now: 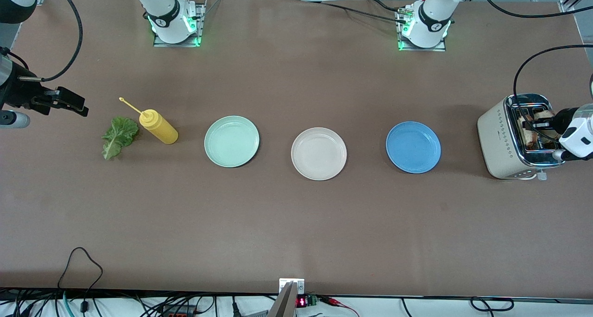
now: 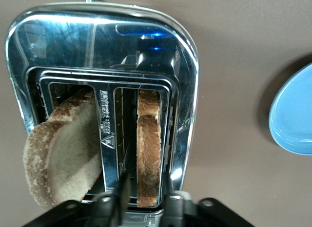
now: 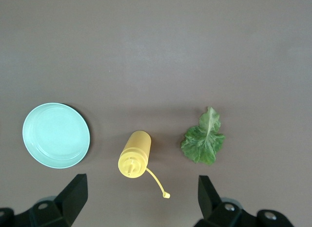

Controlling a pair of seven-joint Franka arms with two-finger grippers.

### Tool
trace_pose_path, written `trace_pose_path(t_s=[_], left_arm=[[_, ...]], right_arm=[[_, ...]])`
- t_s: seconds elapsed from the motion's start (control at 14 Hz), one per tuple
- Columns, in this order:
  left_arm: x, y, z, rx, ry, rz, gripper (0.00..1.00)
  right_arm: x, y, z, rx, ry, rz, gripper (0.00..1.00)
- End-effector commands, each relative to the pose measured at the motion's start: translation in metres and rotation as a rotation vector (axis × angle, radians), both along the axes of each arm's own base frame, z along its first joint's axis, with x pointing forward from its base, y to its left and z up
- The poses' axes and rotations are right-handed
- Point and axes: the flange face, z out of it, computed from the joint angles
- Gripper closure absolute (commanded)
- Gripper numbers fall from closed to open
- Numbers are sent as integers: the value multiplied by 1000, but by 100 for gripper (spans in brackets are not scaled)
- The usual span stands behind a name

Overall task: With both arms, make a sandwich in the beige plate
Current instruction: 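Reach the left gripper into the toaster and grasp a toast slice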

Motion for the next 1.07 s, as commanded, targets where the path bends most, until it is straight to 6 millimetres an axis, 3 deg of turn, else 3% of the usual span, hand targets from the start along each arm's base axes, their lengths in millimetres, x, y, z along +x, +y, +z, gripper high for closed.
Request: trace_pose_path(t_s=[0.0,0.14,0.36,0.57,0.78,1.0], left_arm=[[9,4,-3,-4,-2,-19,73],[11,4,-3,-2,-9,-22,76],[11,4,-7,-6,-2,-24,88],[13,5,-1,-4,-13,-28,95],[28,6,45,-7,-47,-74,99],[39,-6,112,-38,-100,-86,99]], right_arm=[[-1,-1,4,12,1,-10,0],[1,5,4,64,-6,-19,0],[-1,11,6,84,-2,-11,0],[-5,6,3,85,32,-10,0],[-9,3,1,87,66,-24,0],[-7,9,5,73,44,-10,0]])
